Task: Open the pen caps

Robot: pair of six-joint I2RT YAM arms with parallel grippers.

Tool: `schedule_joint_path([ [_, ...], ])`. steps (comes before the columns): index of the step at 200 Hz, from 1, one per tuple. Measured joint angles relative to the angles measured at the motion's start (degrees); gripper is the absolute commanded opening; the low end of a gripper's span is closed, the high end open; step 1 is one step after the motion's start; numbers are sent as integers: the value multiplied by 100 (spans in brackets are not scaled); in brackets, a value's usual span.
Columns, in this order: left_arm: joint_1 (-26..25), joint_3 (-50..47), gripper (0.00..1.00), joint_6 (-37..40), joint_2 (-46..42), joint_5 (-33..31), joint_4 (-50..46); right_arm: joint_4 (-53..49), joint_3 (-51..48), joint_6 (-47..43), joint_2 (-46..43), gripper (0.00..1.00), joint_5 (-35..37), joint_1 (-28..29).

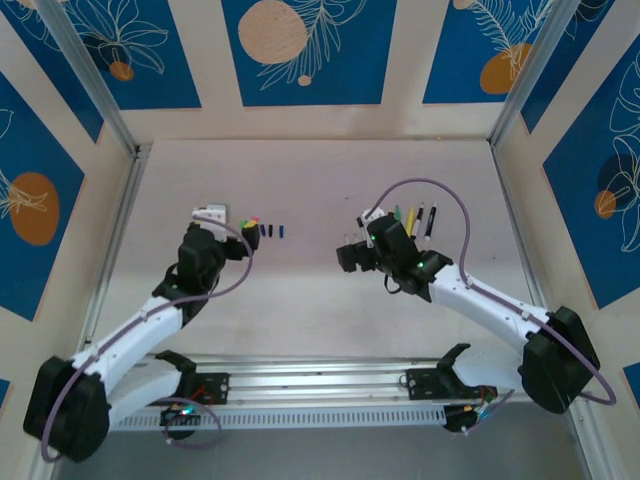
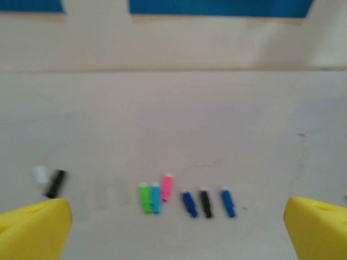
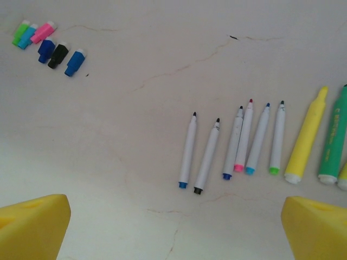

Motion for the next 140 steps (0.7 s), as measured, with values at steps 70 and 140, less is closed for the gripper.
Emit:
schedule_joint_path([
  [70, 898, -1725, 100, 647, 2, -1628, 1469, 376, -313, -372, -164, 99, 363, -232],
  [140, 1305, -1541, 100, 1180, 3067, -1338, 4144, 800, -531, -452, 79, 99, 824, -702],
])
